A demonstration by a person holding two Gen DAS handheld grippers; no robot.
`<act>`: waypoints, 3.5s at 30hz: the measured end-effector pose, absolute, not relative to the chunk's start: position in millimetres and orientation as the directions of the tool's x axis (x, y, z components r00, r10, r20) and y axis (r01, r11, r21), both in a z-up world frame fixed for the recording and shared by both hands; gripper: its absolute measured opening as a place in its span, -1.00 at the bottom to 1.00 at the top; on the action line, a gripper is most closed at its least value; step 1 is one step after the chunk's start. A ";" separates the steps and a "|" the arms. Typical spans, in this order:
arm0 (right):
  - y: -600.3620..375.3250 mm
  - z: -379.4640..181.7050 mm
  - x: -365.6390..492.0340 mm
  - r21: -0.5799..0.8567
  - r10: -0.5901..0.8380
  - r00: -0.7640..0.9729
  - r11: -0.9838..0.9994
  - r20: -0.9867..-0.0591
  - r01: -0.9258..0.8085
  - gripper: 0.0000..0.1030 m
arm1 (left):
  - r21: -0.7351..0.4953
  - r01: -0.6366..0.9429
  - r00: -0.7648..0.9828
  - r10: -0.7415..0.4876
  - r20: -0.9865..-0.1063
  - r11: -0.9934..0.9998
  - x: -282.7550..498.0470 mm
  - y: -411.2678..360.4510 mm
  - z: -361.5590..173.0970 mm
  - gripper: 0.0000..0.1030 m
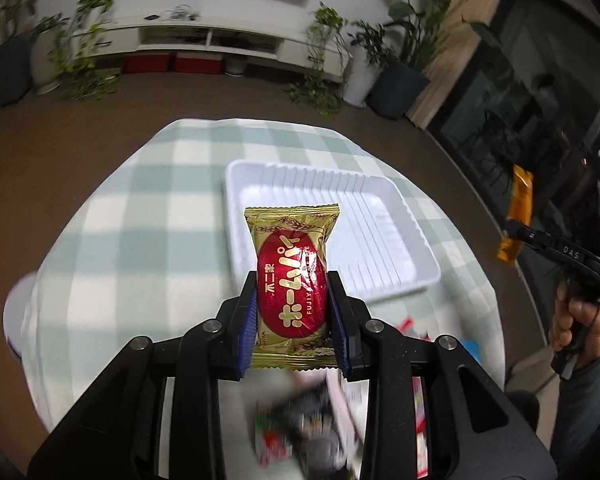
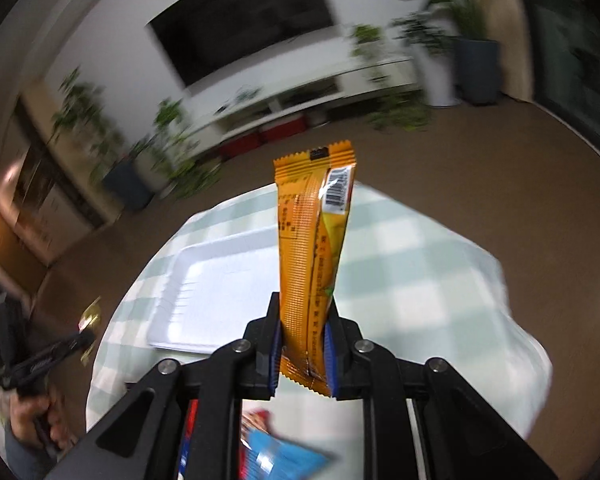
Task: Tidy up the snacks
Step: 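Carry both snacks to the white tray and release them inside, then grasp the black nut packet with the left tool while the right tool reaches the blue packet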
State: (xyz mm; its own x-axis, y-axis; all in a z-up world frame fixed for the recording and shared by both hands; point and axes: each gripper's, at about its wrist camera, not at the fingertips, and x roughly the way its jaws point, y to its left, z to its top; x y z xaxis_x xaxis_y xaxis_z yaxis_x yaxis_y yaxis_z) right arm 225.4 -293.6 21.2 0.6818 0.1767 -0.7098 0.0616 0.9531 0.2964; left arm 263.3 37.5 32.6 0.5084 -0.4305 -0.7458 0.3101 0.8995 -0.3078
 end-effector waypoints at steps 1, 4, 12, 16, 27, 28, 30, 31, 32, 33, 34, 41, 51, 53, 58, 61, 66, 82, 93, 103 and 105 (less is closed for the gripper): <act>-284.9 17.6 238.8 0.293 0.193 0.662 0.955 -0.724 0.042 -0.64 | -0.306 0.321 0.493 -0.434 -0.754 0.896 278.2 28.0 30.4 -0.43; -261.1 -5.4 276.8 0.295 0.248 0.583 0.955 -0.774 -0.014 -0.64 | -0.283 0.326 0.461 -0.413 -0.785 0.902 306.7 6.9 16.9 -0.44; -233.9 -61.5 326.5 0.229 0.214 0.448 0.973 -0.868 -0.021 -0.64 | -0.254 0.306 0.391 -0.364 -0.845 0.918 348.2 -19.3 -42.9 -0.43; -238.8 -81.1 335.8 0.204 0.184 0.407 0.979 -0.895 0.004 -0.64 | -0.231 0.288 0.363 -0.329 -0.872 0.930 357.0 -24.8 -67.3 -0.43; -246.0 -99.4 335.6 0.191 0.162 0.382 0.981 -0.910 0.038 -0.45 | -0.201 0.273 0.327 -0.287 -0.900 0.941 353.0 -28.5 -78.7 -0.43; -245.5 -97.8 332.7 0.184 0.156 0.388 0.982 -0.909 0.036 -0.29 | -0.211 0.271 0.327 -0.296 -0.898 0.939 351.2 -27.5 -78.1 -0.43; -245.7 -93.9 330.9 0.178 0.150 0.405 0.984 -0.902 0.033 -0.17 | -0.215 0.264 0.333 -0.298 -0.895 0.940 348.6 -25.1 -76.3 -0.42; -246.2 -91.7 329.3 0.182 0.153 0.410 0.983 -0.899 0.033 -0.13 | -0.216 0.260 0.339 -0.299 -0.892 0.941 346.7 -23.5 -72.9 -0.42; -246.7 -89.2 328.2 0.187 0.155 0.414 0.982 -0.897 0.036 -0.05 | -0.218 0.257 0.348 -0.301 -0.888 0.941 344.5 -21.0 -68.5 -0.41; -247.8 -85.5 327.1 0.191 0.157 0.422 0.981 -0.893 0.039 -0.01 | -0.216 0.254 0.357 -0.299 -0.885 0.943 343.2 -19.8 -64.6 -0.40; -248.7 -80.6 325.3 0.193 0.158 0.431 0.980 -0.888 0.039 0.07 | -0.213 0.253 0.368 -0.297 -0.881 0.944 340.9 -18.5 -59.1 -0.40; -261.4 -21.8 283.2 0.236 0.187 0.559 0.972 -0.808 0.016 0.47 | -0.179 0.258 0.514 -0.291 -0.807 0.950 292.0 3.2 0.6 0.45; -250.6 15.0 137.5 0.316 0.289 0.719 0.943 -0.632 -0.102 0.72 | -0.273 0.229 0.582 -0.356 -0.731 0.934 167.6 50.8 22.9 0.65; -239.6 3.4 108.1 0.332 0.311 0.728 0.935 -0.611 -0.121 0.74 | -0.304 0.225 0.576 -0.378 -0.725 0.926 138.2 57.4 12.1 0.65; -212.0 -30.8 59.2 0.354 0.335 0.723 0.926 -0.605 -0.133 0.76 | -0.398 0.199 0.539 -0.439 -0.719 0.896 80.7 61.7 -31.6 0.65; -205.2 -42.1 44.3 0.396 0.358 0.719 0.910 -0.595 -0.126 0.76 | -0.443 0.196 0.508 -0.476 -0.718 0.875 60.3 58.4 -50.6 0.65; -192.3 -42.1 33.7 0.318 0.292 0.739 0.941 -0.607 -0.111 0.77 | -0.389 0.194 0.509 -0.432 -0.745 0.900 47.2 42.8 -54.7 0.65; -157.6 -49.4 40.1 0.067 0.122 0.726 0.992 -0.677 -0.105 0.47 | -0.197 0.227 0.492 -0.287 -0.822 0.954 95.1 9.6 -54.5 0.27; -161.4 -60.4 42.4 0.079 0.123 0.704 0.992 -0.699 -0.095 0.42 | -0.156 0.241 0.461 -0.255 -0.850 0.958 117.8 3.8 -64.1 -0.11; -162.5 -63.2 45.1 0.082 0.126 0.698 0.992 -0.705 -0.096 0.42 | -0.164 0.262 0.451 -0.270 -0.851 0.951 123.0 5.8 -71.7 -0.44; -162.1 -63.3 45.5 0.081 0.126 0.698 0.992 -0.705 -0.097 0.41 | -0.172 0.261 0.451 -0.278 -0.848 0.950 119.8 8.4 -71.1 -0.49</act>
